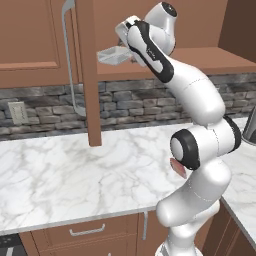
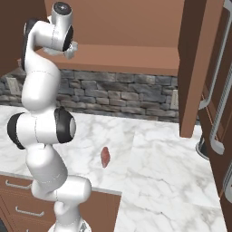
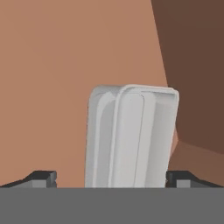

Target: Retrieve the tupperware from the cabinet, then place the raw meat into the tupperware to avoid contamination.

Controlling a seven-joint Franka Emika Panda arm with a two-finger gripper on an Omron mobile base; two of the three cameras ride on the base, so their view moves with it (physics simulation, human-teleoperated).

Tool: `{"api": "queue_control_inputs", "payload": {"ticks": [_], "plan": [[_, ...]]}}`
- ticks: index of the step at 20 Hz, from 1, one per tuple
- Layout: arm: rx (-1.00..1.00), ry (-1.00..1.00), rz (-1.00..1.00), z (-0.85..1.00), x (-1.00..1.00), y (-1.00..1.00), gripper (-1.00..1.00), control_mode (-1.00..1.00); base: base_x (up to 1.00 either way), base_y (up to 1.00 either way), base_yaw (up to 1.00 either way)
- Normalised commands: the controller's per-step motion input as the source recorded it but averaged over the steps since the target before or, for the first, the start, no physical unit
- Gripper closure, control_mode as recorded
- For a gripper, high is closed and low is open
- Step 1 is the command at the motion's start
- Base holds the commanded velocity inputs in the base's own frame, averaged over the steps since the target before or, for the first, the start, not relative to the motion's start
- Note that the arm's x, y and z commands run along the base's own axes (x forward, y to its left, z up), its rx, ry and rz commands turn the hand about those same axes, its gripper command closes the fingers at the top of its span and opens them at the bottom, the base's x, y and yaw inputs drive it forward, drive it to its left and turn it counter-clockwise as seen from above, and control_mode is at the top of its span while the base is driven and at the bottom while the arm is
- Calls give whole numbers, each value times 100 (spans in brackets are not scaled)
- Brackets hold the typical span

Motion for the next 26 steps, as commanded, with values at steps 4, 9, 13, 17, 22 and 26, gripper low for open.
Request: {"api": "queue_control_inputs", "payload": {"ticks": [4,9,13,17,22,26], "plan": [[0,0,0,-12,29,16,-100,-100,0,0,0],[0,0,0,-15,37,17,-100,-100,0,0,0],[0,0,0,-19,40,16,-100,-100,0,0,0],[0,2,0,-25,37,9,-100,-100,0,0,0],[0,3,0,-28,16,15,-100,-100,0,0,0],[0,8,0,-42,0,23,100,-100,0,0,0]]}}
